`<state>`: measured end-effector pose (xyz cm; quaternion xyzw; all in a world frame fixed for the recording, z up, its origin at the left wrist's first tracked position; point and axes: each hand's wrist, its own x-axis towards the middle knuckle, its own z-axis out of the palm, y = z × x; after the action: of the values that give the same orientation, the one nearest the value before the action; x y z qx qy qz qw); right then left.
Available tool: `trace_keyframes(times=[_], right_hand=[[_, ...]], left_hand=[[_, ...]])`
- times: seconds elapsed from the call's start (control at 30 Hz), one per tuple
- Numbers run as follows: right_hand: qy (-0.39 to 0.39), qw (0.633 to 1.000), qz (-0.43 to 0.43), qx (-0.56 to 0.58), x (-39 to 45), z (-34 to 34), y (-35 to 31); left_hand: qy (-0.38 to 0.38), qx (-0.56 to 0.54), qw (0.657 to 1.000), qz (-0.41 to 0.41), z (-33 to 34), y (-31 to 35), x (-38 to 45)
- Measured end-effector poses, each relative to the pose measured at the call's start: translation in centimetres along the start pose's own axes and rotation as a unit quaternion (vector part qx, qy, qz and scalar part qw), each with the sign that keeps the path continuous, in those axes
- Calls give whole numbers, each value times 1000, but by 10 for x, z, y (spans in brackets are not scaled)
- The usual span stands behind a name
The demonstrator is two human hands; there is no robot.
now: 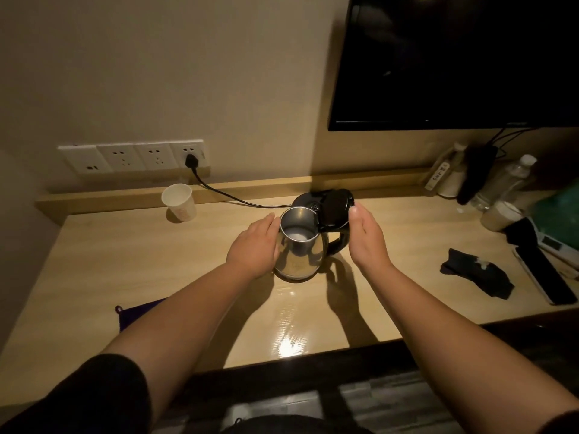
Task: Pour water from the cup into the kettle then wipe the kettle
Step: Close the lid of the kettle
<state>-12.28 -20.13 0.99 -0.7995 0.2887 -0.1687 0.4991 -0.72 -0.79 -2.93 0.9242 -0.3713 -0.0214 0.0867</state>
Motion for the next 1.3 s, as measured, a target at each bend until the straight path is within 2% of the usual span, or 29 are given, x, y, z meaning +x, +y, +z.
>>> trace_keyframes(times=[0.13, 0.2, 0.27, 0.37, 0.6, 0.83, 1.3], right_hand=[[-35, 998, -18, 39, 5, 15, -17], [-49, 998, -48, -15, 7, 24, -23], [-51, 986, -83, -134, 9, 36, -26], [-44, 944, -136, -297, 8, 52, -28], [-63, 842, -244, -477, 5, 74, -14], [-62, 829, -272, -485, 7, 73, -9], [-84, 825, -265, -493, 5, 71, -10]], left_hand=[[-8, -7, 1000, 12, 6, -8, -3], [-4, -10, 1000, 14, 8, -9, -4], [-1, -16, 1000, 17, 10, -10, -4], [6, -24, 1000, 16, 12, -11, -4], [14, -31, 999, 23, 16, -14, -4], [15, -42, 999, 31, 17, -17, -4], [-1, -25, 1000, 18, 17, -13, -3]])
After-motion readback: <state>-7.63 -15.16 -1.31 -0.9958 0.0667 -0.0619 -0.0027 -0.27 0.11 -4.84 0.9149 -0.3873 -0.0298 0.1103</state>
